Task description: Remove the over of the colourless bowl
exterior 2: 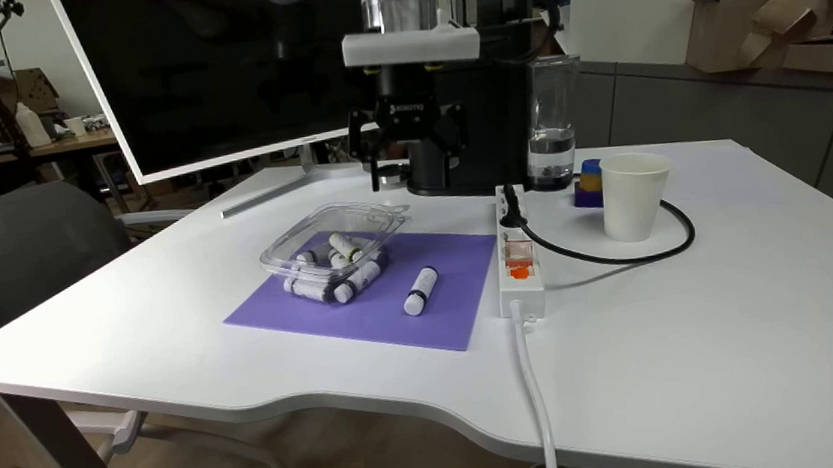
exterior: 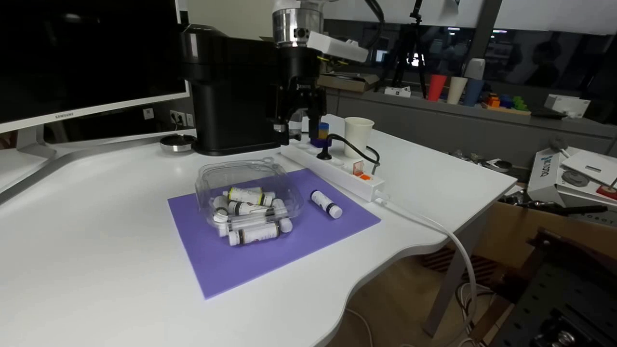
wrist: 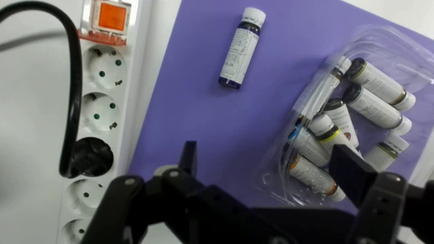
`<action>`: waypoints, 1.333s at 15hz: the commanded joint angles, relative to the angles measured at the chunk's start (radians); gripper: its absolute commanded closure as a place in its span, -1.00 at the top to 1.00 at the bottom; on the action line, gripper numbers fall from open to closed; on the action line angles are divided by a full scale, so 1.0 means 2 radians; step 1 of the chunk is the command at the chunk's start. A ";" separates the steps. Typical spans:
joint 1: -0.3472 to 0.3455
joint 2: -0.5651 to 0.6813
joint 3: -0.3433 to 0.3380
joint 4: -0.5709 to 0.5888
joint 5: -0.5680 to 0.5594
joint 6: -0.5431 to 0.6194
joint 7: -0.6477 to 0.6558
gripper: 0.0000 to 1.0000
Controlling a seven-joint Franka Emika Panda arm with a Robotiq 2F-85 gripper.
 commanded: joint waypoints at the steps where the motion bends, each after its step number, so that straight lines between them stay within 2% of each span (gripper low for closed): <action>1: -0.010 0.054 0.022 0.075 -0.002 -0.041 -0.007 1.00; 10: -0.008 0.127 0.039 0.159 -0.009 -0.086 -0.006 1.00; 20: -0.008 0.146 0.056 0.180 -0.008 -0.109 -0.030 1.00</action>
